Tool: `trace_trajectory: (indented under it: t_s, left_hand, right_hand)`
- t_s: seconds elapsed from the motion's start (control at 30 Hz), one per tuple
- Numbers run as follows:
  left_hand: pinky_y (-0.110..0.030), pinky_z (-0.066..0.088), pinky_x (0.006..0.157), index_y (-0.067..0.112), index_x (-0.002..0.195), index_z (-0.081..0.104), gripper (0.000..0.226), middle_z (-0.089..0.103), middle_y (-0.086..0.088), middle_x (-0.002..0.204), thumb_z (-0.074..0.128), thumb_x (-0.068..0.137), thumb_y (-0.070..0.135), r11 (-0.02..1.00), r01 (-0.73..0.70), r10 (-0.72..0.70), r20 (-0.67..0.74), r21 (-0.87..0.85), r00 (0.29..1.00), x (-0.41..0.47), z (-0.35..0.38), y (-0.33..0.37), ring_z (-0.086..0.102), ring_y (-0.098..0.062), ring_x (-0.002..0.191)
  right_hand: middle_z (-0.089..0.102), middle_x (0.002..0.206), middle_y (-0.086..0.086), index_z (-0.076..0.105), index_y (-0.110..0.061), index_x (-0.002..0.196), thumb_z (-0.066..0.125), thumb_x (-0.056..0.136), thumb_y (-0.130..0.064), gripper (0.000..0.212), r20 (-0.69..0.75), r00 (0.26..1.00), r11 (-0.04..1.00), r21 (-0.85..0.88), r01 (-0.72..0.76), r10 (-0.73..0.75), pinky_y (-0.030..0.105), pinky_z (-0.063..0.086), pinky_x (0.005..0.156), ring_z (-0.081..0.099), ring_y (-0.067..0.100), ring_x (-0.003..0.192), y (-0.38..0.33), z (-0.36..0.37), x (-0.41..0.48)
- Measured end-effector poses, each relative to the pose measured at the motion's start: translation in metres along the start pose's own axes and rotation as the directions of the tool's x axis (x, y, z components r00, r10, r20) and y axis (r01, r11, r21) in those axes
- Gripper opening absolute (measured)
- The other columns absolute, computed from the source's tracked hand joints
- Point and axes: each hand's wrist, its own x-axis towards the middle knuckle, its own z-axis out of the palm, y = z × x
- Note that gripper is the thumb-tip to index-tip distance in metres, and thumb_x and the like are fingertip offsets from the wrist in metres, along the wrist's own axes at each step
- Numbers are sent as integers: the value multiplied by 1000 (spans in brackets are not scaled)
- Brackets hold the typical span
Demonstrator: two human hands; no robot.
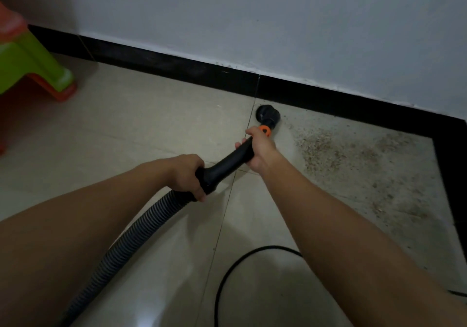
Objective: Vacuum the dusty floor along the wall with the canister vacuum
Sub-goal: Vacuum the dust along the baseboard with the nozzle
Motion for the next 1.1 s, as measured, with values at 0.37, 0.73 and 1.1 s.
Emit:
trace_trajectory:
  t_s: [0.37,0.73,1.1]
  left_hand:
    - [-30,48,80,16,110,58,53,58,-1,104,85,66,29,998,-54,54,18,29,998,20,-8,11,56,-20,94]
    - [-28,50,69,14,104,60,50,63,-3,99,86,63,27,990,-51,46,-41,-133,998,51,-21,26,61,-20,89]
    - [-31,53,75,10,103,64,46,65,-7,99,86,64,20,950,82,-127,-133,-300,983,19,-19,-40,63,-23,90]
  right_hand:
    - [55,81,10,54,-6,91,66,84,-8,14,-135,990,991,124,60,-43,30,56,51,62,23,69,1,-32,15]
    - [53,94,13,53,-6,106,63,87,-9,22,-42,998,997,-67,38,-40,30,55,52,59,23,77,-50,-12,50]
    - [52,86,12,49,-8,92,64,86,-9,16,117,993,962,-273,2,31,28,55,48,59,23,62,-14,73,47]
